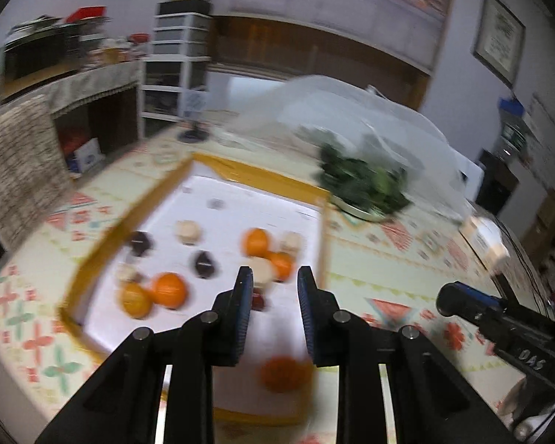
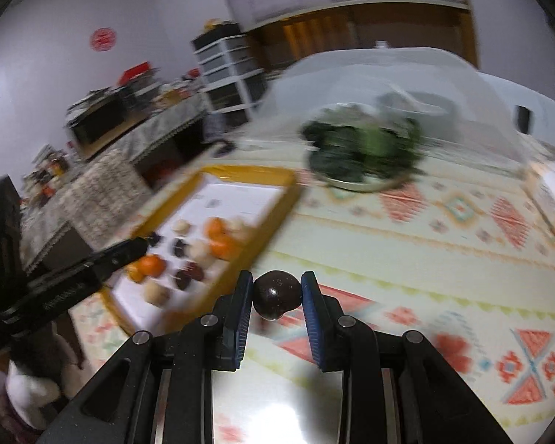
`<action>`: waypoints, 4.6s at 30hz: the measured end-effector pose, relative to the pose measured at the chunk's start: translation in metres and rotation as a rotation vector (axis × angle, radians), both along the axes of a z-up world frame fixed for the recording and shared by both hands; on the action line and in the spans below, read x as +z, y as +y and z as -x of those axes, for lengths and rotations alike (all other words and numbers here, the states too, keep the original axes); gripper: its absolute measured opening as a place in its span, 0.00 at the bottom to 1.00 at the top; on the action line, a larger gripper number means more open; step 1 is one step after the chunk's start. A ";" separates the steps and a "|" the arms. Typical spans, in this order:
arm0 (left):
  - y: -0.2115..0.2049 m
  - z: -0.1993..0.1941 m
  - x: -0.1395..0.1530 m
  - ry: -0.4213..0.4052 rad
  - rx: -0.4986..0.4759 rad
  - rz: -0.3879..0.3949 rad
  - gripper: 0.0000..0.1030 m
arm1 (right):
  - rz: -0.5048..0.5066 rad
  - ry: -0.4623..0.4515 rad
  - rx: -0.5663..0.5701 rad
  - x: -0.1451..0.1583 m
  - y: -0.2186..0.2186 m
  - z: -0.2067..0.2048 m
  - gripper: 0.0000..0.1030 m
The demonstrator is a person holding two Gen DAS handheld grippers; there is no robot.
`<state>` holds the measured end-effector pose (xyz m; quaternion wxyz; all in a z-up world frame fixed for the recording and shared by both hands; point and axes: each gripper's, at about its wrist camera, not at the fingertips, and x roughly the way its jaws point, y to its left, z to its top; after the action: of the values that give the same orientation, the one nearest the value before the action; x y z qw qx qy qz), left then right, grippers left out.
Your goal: Organize fruits
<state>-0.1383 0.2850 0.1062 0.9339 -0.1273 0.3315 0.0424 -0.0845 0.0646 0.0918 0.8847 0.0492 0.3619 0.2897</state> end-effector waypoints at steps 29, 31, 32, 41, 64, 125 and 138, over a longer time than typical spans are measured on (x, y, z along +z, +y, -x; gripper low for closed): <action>-0.137 -0.120 -0.059 0.193 -0.348 -0.124 0.24 | -0.133 0.206 -0.219 -0.069 -0.115 -0.045 0.28; -0.144 -0.134 -0.072 0.241 -0.352 -0.151 0.24 | -0.146 0.209 -0.209 -0.070 -0.118 -0.045 0.28; -0.147 -0.136 -0.073 0.223 -0.351 -0.186 0.26 | -0.152 0.209 -0.204 -0.071 -0.119 -0.046 0.28; -0.166 -0.134 -0.085 0.276 -0.416 -0.285 0.24 | -0.183 0.202 -0.178 -0.070 -0.122 -0.047 0.29; -0.153 -0.156 -0.086 0.372 -0.404 -0.225 0.31 | -0.249 0.227 -0.175 -0.084 -0.134 -0.051 0.29; 0.046 0.036 -0.004 0.011 0.153 -0.208 0.73 | 0.032 0.167 0.188 -0.048 0.129 -0.027 0.29; 0.056 0.041 -0.010 0.011 0.187 -0.217 0.79 | 0.017 0.119 0.166 -0.044 0.140 -0.028 0.54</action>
<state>-0.1793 0.3406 0.0958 0.9323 -0.0554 0.3167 0.1656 -0.0561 0.2051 0.0478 0.8349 0.0285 0.4191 0.3555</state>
